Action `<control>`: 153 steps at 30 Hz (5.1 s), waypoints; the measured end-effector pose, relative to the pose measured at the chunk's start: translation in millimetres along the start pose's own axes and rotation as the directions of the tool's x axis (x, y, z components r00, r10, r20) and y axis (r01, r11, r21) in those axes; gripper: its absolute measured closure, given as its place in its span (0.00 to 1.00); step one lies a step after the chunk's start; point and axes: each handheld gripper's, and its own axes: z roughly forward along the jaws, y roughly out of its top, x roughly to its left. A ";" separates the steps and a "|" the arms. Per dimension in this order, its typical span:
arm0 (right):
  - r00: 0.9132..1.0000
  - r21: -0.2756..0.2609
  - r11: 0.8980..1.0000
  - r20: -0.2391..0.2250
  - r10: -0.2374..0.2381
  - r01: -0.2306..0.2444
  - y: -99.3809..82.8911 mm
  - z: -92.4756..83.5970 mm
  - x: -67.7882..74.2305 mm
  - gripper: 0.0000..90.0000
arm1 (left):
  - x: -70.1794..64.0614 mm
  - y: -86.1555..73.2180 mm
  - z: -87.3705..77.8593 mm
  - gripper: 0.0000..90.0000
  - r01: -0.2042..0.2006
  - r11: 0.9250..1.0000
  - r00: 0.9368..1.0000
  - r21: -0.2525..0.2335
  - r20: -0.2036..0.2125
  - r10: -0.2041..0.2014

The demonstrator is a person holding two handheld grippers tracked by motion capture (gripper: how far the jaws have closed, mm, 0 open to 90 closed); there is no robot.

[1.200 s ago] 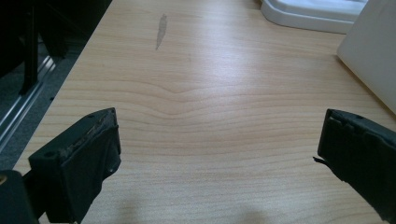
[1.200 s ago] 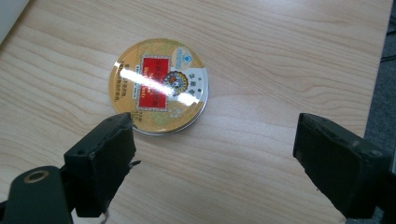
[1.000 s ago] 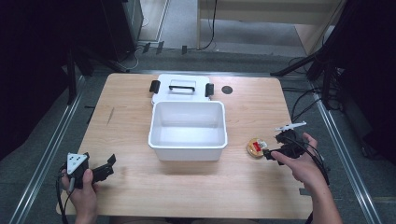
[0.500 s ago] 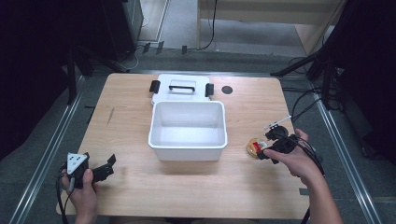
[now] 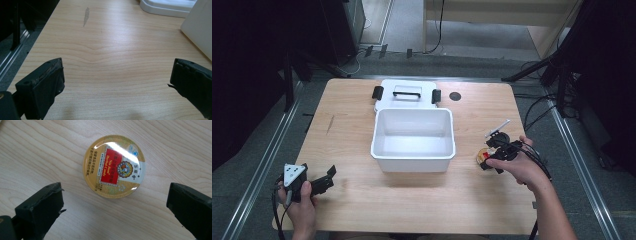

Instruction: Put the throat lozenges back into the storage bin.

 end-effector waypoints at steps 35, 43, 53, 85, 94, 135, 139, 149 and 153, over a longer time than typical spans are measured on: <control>0.996 0.123 0.989 0.011 0.087 -0.087 29.1 36.5 0.9 0.04 | 0.1 0.1 0.2 0.00 0.000 1.000 1.000 0.004 0.003 0.000; 0.994 0.121 0.987 0.021 0.104 -0.105 28.6 39.5 -0.4 0.14 | -0.1 0.1 0.3 0.00 0.000 1.000 1.000 0.004 0.002 0.000; 0.997 0.135 0.987 0.004 0.082 -0.082 26.7 40.3 0.6 0.23 | -0.1 0.1 0.3 0.00 -0.001 1.000 1.000 0.004 0.002 0.001; 1.000 0.083 0.997 -0.027 0.001 0.001 36.4 6.6 -0.9 0.23 | 0.1 0.2 0.2 0.00 -0.001 1.000 1.000 0.007 0.003 0.001; 0.999 0.075 0.997 -0.029 -0.030 0.032 44.2 -12.3 0.5 0.23 | 0.1 0.2 0.5 0.00 0.003 1.000 1.000 0.004 0.002 -0.003; 0.987 0.031 0.988 -0.045 -0.152 0.153 95.5 -88.4 30.1 0.23 | 1.0 0.4 0.7 0.00 0.014 1.000 1.000 0.001 0.008 -0.014; 0.986 0.030 0.987 -0.056 -0.157 0.159 101.0 -92.5 36.1 0.23 | 1.4 0.5 0.6 0.00 0.009 1.000 1.000 0.002 0.008 -0.009; 0.980 0.018 0.982 -0.060 -0.189 0.190 111.1 -96.3 47.2 0.23 | 1.3 0.6 0.7 0.00 0.011 1.000 1.000 0.004 0.009 -0.011; 0.977 0.013 0.979 -0.064 -0.202 0.203 114.6 -97.2 50.3 0.23 | 1.5 0.6 0.6 0.00 0.011 1.000 1.000 0.005 0.010 -0.011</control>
